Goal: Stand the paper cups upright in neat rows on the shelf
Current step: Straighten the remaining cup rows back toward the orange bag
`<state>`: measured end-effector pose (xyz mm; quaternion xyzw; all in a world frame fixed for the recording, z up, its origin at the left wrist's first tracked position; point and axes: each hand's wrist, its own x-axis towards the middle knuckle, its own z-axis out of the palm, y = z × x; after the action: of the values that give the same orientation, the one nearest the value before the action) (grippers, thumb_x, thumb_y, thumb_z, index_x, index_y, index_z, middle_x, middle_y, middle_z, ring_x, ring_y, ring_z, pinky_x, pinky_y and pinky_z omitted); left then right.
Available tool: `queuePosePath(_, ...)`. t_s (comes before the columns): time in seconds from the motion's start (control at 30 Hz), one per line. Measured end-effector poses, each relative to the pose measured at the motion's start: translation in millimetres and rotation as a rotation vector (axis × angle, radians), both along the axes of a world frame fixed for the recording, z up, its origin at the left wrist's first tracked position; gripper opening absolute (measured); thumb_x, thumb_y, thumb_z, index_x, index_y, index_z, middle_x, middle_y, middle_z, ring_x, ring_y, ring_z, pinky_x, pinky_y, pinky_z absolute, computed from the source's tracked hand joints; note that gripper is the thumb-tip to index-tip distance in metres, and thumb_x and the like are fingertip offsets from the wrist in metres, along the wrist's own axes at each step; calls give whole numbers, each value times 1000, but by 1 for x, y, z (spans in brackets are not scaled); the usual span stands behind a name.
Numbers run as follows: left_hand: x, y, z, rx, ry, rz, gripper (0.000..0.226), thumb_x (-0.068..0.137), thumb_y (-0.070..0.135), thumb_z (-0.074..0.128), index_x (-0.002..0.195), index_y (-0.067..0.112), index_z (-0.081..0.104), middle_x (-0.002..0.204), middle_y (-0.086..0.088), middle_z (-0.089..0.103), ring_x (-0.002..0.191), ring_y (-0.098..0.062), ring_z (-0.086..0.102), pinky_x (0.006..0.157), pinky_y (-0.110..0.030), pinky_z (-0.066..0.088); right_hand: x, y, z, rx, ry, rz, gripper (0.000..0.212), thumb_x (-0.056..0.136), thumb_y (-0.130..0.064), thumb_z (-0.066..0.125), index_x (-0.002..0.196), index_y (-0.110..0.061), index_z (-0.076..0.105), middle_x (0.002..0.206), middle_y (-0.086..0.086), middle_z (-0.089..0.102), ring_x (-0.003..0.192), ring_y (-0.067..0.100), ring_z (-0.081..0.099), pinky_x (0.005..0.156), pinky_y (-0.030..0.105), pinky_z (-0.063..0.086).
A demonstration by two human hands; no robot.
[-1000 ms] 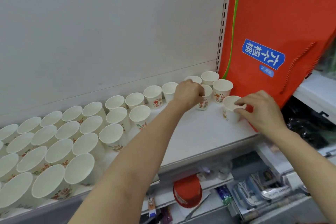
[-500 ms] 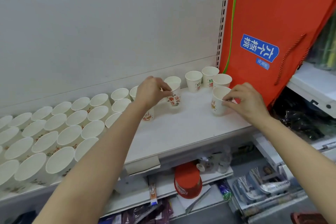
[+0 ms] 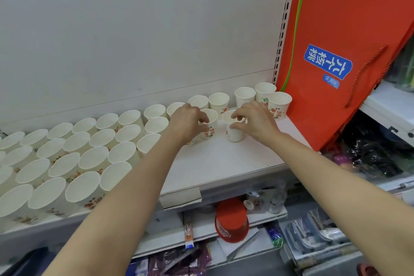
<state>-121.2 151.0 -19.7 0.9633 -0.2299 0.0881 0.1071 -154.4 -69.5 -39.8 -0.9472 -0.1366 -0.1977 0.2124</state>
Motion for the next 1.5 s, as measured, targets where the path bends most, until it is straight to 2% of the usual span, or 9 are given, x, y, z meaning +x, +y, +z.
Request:
queuePosePath(0.1, 3, 7, 0, -59, -18, -23, 31, 73, 41, 78, 101, 28, 72, 93, 9, 66, 89, -15, 47, 71, -31, 43, -3, -18, 7, 103, -39, 19, 21, 77, -29, 76, 96, -22, 72, 93, -8, 69, 91, 17, 51, 81, 31, 38)
queuePosePath(0.23, 7, 8, 4, -47, -6, -70, 26, 74, 39, 78, 97, 28, 72, 91, 10, 66, 93, -16, 50, 69, -29, 40, -6, -32, 12, -30, 72, -6, 25, 75, -16, 76, 98, -27, 72, 97, -14, 64, 98, 14, 45, 87, 34, 38)
queuePosePath(0.47, 11, 6, 5, 73, -37, -81, 9, 83, 26, 66, 88, 26, 74, 87, 4, 70, 95, -22, 54, 69, -33, 45, 6, -1, 9, -156, 67, -83, 8, 76, -21, 75, 81, -27, 73, 75, -8, 67, 86, 20, 52, 77, 34, 36)
queuePosePath(0.57, 14, 8, 1, 58, -54, -110, 13, 84, 31, 67, 94, 27, 74, 92, 5, 70, 97, -21, 54, 68, -30, 41, 11, 13, 7, -139, 55, -126, 6, 79, -24, 72, 85, -25, 74, 78, -6, 68, 89, 21, 52, 78, 32, 32)
queuePosePath(0.73, 11, 5, -4, 10, -81, -110, 16, 84, 33, 68, 96, 24, 74, 93, 2, 70, 96, -23, 54, 69, -31, 39, 8, 13, 4, -17, 35, -94, 30, 74, -32, 78, 102, -25, 72, 96, -10, 68, 98, 18, 47, 83, 28, 27)
queuePosePath(1.0, 12, 7, -4, -48, -88, -20, 9, 82, 29, 69, 90, 27, 75, 87, 5, 70, 91, -20, 55, 66, -29, 42, 18, 1, 6, -91, 59, -21, 13, 77, -20, 74, 87, -28, 74, 89, -10, 65, 100, 17, 47, 89, 34, 29)
queuePosePath(1.1, 9, 6, -5, -40, -110, 14, 7, 82, 28, 69, 86, 27, 74, 84, 3, 69, 89, -21, 54, 66, -30, 43, 23, 4, 4, -111, 28, 8, 11, 77, -18, 73, 84, -25, 74, 83, -10, 67, 95, 18, 48, 86, 36, 30)
queuePosePath(1.3, 6, 5, -14, -25, -194, 27, 8, 81, 31, 69, 86, 27, 73, 84, 5, 69, 88, -22, 55, 61, -29, 26, 28, 7, -14, -64, -78, 66, 13, 73, -17, 75, 85, -20, 73, 80, -6, 68, 87, 24, 51, 83, 37, 33)
queuePosePath(1.5, 11, -9, -13, -215, -323, 50, 19, 74, 40, 79, 85, 25, 76, 83, 6, 71, 77, -22, 56, 63, -27, 34, 21, -30, -26, 69, -314, -85, 17, 75, -28, 72, 90, -20, 73, 87, -5, 69, 89, 20, 51, 78, 29, 29)
